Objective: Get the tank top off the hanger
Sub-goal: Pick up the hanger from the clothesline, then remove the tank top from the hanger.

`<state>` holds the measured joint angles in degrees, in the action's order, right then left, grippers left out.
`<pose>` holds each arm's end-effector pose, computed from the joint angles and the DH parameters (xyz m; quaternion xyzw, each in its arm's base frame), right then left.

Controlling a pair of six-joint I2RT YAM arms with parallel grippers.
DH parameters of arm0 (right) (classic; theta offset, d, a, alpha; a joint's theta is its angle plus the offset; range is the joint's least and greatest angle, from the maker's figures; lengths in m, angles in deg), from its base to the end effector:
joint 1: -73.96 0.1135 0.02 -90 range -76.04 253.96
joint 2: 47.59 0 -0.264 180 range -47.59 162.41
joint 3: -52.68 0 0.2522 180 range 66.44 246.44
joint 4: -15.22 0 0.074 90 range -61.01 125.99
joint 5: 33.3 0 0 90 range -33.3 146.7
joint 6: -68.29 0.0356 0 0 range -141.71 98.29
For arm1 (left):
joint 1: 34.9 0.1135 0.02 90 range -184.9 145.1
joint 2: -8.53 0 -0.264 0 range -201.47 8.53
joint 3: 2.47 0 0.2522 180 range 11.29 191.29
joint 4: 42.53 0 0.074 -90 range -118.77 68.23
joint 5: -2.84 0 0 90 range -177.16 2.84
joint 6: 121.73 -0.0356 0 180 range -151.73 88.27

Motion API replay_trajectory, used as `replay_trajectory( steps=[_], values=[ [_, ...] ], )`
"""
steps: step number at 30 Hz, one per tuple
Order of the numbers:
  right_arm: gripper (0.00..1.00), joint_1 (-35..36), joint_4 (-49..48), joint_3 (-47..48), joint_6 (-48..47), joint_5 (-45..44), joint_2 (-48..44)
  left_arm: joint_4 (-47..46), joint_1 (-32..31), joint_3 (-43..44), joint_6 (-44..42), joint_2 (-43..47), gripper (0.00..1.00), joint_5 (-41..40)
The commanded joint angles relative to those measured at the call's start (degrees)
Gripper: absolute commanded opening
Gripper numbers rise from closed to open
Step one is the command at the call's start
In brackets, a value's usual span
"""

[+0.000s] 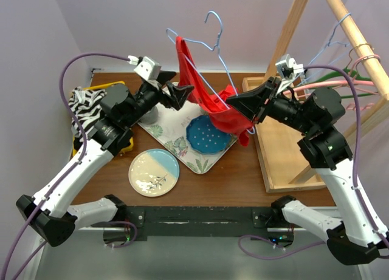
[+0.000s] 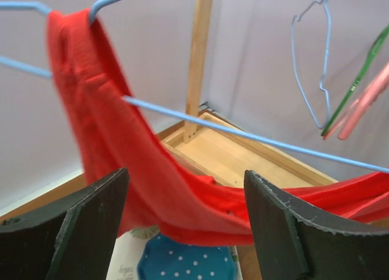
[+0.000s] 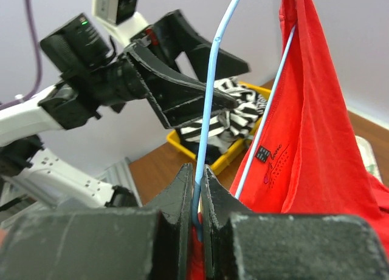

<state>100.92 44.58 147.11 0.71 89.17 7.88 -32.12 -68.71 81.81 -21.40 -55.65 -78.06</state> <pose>0.1420 0.0937 0.5069 -0.2379 0.6108 0.4703 0.5909 0.2041 -0.1435 0.4562 0.1902 0.6170 -0.3337 0.6868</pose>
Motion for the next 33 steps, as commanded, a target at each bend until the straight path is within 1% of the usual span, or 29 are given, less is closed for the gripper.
replay_trajectory(
  steps=[1,4,5,6,11,14,20,21,22,23,25,26,27,28,30,31,32,33],
  values=[
    [0.00,0.2,-5.7,-1.4,2.9,4.8,-1.7,-5.3,0.5,2.5,1.2,-1.3,0.79,7.0],
    [0.00,0.2,-6.6,-2.7,3.4,6.0,-2.3,-4.8,0.7,3.3,0.7,-2.8,0.74,3.0],
    [0.00,0.2,-6.2,-3.0,3.4,6.0,-2.4,-4.4,0.8,3.6,0.5,-3.5,0.71,0.1],
    [0.00,0.2,-6.2,-3.1,3.3,5.9,-2.6,-3.9,0.9,4.0,-0.1,-3.8,0.67,-1.0],
    [0.00,0.2,-6.2,-3.2,3.3,5.8,-3.7,-3.3,1.1,4.1,-2.9,-4.4,0.59,-5.8],
    [0.00,0.2,-6.3,-4.0,3.9,4.8,-4.6,-3.0,1.1,4.3,-4.2,-4.6,0.60,-6.1],
    [0.00,0.2,-7.4,-4.4,5.0,5.6,-5.1,-3.0,1.4,5.9,-4.8,-7.4,0.59,-3.1],
    [0.00,0.2,-7.3,-4.5,5.0,5.8,-5.1,-3.1,1.5,6.0,-4.8,-7.7,0.56,-3.1],
    [0.00,0.2,-7.4,-4.5,5.1,5.9,-5.3,-3.1,1.5,6.2,-4.8,-8.2,0.48,-3.7],
    [0.00,0.2,-7.4,-4.6,5.1,5.9,-5.4,-3.1,1.5,6.6,-4.8,-8.4,0.29,-4.2],
    [0.00,0.2,-6.5,-4.5,4.7,5.4,-5.5,-2.8,1.7,7.2,-5.1,-8.7,0.14,-6.0],
    [0.00,0.2,-5.8,-4.1,3.7,5.2,-5.5,-1.5,2.0,8.5,-5.1,-9.0,0.00,-7.5],
    [0.00,0.1,-5.1,-3.8,3.2,5.1,-5.5,-0.5,2.3,9.4,-4.6,-9.4,0.00,-8.9],
    [0.00,0.2,-3.4,-3.6,2.6,5.3,-5.5,0.4,4.0,10.5,-3.8,-10.3,0.00,-12.5],
    [0.00,0.2,-2.2,-2.8,1.1,4.9,-5.8,4.1,6.5,14.2,-0.1,-11.7,0.00,-13.4],
    [0.00,0.2,-1.6,-2.7,1.0,4.9,-6.0,6.8,8.3,15.7,0.8,-13.7,0.00,-14.7],
    [0.00,0.2,-1.4,-2.5,0.8,4.9,-6.0,10.4,9.0,18.9,1.6,-14.6,0.00,-15.5],
    [0.00,0.2,-1.2,-2.4,0.7,4.9,-6.2,11.8,9.5,20.3,1.7,-15.5,0.00,-16.1]
  ],
)
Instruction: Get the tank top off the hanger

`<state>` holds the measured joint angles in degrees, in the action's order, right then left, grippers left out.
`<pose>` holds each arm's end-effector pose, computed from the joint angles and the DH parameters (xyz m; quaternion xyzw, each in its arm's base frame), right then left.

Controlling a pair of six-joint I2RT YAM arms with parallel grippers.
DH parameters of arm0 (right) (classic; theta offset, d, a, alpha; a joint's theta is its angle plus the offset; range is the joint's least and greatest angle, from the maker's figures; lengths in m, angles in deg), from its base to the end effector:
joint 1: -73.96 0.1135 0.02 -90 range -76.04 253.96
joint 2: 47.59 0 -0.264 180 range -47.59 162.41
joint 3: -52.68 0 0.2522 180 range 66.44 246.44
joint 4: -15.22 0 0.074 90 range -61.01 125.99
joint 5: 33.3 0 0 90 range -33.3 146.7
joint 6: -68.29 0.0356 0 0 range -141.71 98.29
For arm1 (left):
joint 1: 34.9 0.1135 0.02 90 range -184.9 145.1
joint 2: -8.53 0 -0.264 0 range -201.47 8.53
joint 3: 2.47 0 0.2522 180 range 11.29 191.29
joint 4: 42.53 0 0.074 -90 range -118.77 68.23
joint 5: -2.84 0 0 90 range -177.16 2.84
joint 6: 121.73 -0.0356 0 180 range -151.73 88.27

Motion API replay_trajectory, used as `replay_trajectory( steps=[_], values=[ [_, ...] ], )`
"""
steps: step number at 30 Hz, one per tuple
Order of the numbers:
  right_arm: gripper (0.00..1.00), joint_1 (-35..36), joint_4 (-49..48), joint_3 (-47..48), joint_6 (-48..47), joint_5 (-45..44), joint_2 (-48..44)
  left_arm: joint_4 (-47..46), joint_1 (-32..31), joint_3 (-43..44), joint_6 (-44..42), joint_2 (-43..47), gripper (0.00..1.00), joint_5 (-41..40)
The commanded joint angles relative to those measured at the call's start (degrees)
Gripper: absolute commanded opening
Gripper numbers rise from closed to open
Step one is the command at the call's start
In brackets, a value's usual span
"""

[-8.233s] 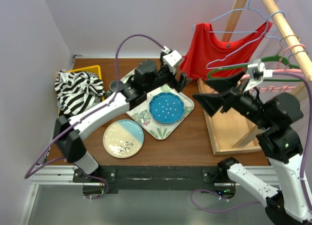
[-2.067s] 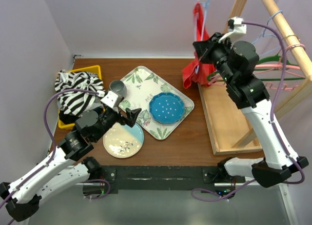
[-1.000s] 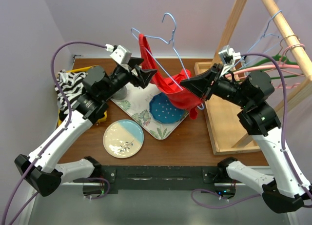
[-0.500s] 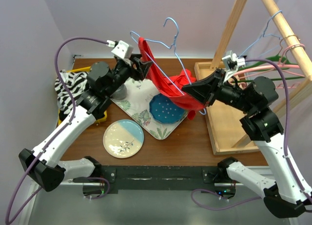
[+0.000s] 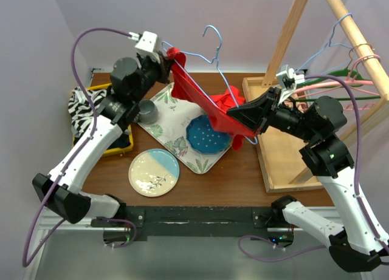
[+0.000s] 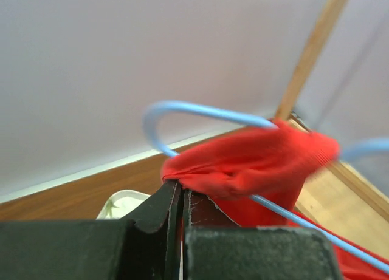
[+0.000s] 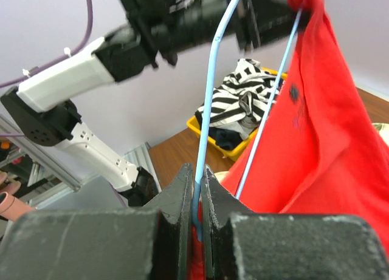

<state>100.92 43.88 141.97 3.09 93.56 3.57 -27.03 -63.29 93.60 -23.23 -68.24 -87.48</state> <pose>0.1275 0.0888 0.4917 -0.2528 0.6085 0.4998 0.5621 0.2701 -0.1458 0.4611 0.1160 0.6734 -0.2292 0.6933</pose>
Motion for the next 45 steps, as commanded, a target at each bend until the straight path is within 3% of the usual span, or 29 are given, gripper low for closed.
replay_trajectory(
  steps=[1,10,14,17,21,25,30,37,45],
  values=[
    [0.00,0.2,-0.1,2.7,-1.7,0.5,-2.0,7.7,4.9,9.4,3.5,-4.2,0.00,-7.3],
    [0.00,0.2,8.2,5.5,-6.4,-2.1,-0.1,7.5,9.0,10.4,5.5,-4.3,0.00,-3.2],
    [0.00,0.3,3.2,4.6,-4.1,1.8,-1.1,14.3,12.6,15.4,9.3,-8.2,0.00,-1.7],
    [0.00,0.1,3.4,6.6,-3.3,4.0,0.2,17.5,15.5,19.5,11.4,-11.7,0.00,3.8],
    [0.00,0.2,3.4,6.9,-3.4,5.3,0.8,16.9,16.1,20.3,11.2,-13.0,0.00,10.0],
    [0.00,0.2,-4.1,4.9,1.0,3.9,-0.3,17.6,16.3,18.8,11.5,-13.6,0.00,12.2],
    [0.00,0.2,-14.7,1.7,4.0,-5.8,0.0,6.1,16.2,6.6,15.8,-7.0,0.00,20.6],
    [0.00,0.2,-16.2,13.7,-2.2,-22.9,8.8,-13.6,15.3,-9.9,23.4,0.6,0.00,33.2],
    [0.00,0.2,-16.3,23.9,-4.8,-35.9,19.1,-16.2,4.3,-9.8,22.6,1.8,0.00,34.4]
  ],
)
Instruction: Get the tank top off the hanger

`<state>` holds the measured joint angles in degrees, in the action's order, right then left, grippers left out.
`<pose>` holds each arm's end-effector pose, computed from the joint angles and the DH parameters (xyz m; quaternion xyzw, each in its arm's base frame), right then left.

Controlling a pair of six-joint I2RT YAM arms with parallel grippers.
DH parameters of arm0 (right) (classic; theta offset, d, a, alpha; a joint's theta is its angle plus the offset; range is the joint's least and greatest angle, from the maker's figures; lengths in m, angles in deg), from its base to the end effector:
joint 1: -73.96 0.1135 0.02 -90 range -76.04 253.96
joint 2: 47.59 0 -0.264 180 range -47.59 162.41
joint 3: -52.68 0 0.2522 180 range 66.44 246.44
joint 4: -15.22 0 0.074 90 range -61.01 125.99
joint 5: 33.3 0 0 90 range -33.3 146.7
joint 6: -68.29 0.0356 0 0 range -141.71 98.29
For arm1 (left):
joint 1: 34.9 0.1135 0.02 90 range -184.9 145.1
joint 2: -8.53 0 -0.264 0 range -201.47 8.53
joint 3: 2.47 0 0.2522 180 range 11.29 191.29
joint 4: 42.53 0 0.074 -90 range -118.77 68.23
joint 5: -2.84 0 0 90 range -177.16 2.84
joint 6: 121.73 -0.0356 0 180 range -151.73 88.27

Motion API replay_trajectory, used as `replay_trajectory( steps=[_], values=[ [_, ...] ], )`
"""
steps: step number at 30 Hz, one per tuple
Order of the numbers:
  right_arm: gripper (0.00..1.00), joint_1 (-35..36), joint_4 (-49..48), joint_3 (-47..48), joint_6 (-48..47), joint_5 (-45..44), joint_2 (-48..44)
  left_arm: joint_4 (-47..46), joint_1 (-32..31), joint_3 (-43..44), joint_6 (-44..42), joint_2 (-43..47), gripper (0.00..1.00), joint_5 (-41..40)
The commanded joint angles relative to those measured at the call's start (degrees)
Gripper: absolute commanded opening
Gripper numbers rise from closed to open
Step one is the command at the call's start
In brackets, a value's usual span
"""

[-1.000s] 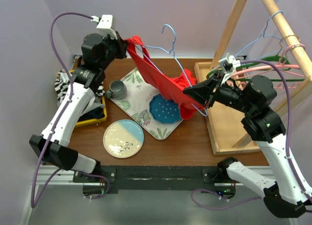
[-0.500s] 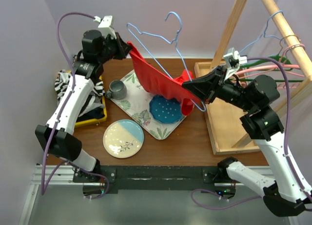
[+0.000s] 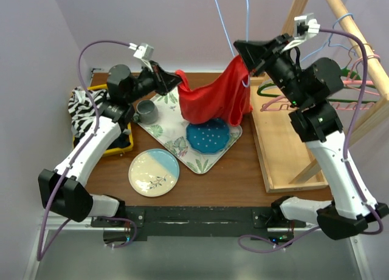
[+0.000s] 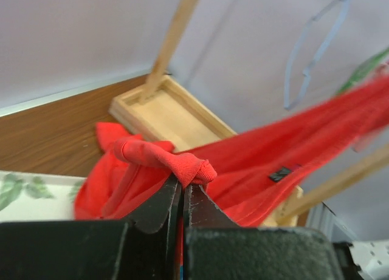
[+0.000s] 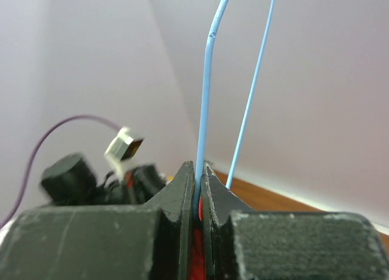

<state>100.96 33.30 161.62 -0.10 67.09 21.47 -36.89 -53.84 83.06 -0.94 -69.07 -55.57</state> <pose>0.1935 0.1058 0.5623 -0.1011 0.5542 0.3857 0.7307 0.2941 -0.1206 0.4103 0.1264 0.6834 -0.4629 0.5502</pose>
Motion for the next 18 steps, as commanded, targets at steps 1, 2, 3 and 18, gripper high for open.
replay_trajectory(
  steps=[1,2,3,18],
  values=[
    [0.00,0.2,-6.9,3.4,-0.7,-11.9,1.3,-6.8,-6.1,0.0,0.1,2.8,0.00,1.9],
    [0.00,0.2,-8.1,2.7,-0.4,-13.2,1.3,-6.7,-6.9,-0.3,-0.2,3.2,0.00,1.8],
    [0.00,0.2,-10.9,2.0,-0.2,-14.2,1.2,-6.6,-8.1,-0.7,-0.5,3.8,0.00,1.8],
    [0.00,0.2,-36.7,-12.1,3.4,-14.2,1.4,-5.3,-10.5,-13.0,-3.6,13.2,0.00,6.3]
  ],
)
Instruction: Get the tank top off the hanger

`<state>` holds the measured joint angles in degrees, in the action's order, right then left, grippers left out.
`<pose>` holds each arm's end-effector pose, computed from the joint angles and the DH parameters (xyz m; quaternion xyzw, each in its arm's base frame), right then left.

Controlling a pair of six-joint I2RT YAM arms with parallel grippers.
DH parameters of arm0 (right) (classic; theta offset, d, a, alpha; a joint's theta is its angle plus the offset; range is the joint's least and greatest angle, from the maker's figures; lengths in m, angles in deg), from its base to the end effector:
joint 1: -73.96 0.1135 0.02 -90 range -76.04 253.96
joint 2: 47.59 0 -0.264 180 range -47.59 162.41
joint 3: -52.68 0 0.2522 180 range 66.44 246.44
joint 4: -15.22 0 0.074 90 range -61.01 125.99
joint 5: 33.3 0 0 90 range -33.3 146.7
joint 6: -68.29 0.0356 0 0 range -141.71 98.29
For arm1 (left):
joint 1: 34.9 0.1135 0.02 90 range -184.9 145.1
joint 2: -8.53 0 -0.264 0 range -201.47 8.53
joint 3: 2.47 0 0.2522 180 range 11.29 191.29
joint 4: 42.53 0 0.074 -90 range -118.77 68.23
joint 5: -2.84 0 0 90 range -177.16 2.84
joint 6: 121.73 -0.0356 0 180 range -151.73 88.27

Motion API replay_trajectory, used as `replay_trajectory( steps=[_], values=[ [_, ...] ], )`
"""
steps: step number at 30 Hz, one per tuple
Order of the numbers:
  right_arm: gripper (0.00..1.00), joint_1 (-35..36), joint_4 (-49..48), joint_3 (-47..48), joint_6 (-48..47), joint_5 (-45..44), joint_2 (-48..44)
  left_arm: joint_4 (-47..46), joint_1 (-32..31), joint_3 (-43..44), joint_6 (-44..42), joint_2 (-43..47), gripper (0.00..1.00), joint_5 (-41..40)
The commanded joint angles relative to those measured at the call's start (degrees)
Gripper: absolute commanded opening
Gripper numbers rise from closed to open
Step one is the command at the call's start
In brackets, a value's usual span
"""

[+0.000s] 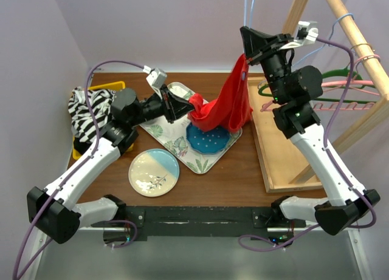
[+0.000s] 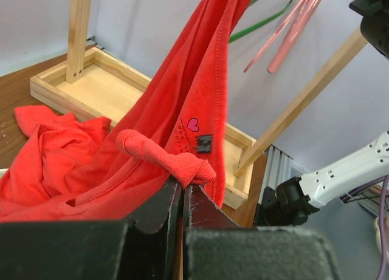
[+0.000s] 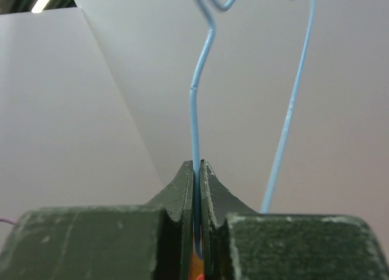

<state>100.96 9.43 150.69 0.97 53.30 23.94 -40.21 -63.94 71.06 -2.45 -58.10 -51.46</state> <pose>0.2279 0.1138 0.5348 0.0078 0.4832 0.3547 0.8004 0.2244 -0.1484 0.3944 0.2239 0.6461 -0.5224 0.5095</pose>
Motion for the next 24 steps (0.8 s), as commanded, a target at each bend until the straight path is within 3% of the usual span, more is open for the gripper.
replay_trajectory(
  steps=[1,6,11,16,20,24],
  values=[
    [0.00,0.2,-13.0,-1.3,3.2,-0.4,-0.9,-1.1,-0.3,-1.0,-2.8,2.5,0.00,2.2],
    [0.00,0.2,-13.2,-1.9,3.4,0.2,-0.7,0.2,-0.3,-1.7,-4.1,3.5,0.00,1.8],
    [0.00,0.2,-13.5,-1.1,3.0,-6.1,-0.2,4.6,-0.4,-3.1,-6.2,5.8,0.00,3.1],
    [0.00,0.2,-15.8,0.0,-2.5,-7.1,2.7,7.5,-0.4,-7.2,-8.4,11.6,0.00,4.2],
    [0.00,0.2,-16.4,1.0,-8.0,-3.5,5.5,6.3,-0.4,-5.9,-5.7,14.9,0.00,6.1],
    [0.00,0.2,-20.9,-0.3,-14.7,-1.6,7.1,-4.5,-0.3,-4.1,3.8,15.1,0.00,10.0]
  ],
)
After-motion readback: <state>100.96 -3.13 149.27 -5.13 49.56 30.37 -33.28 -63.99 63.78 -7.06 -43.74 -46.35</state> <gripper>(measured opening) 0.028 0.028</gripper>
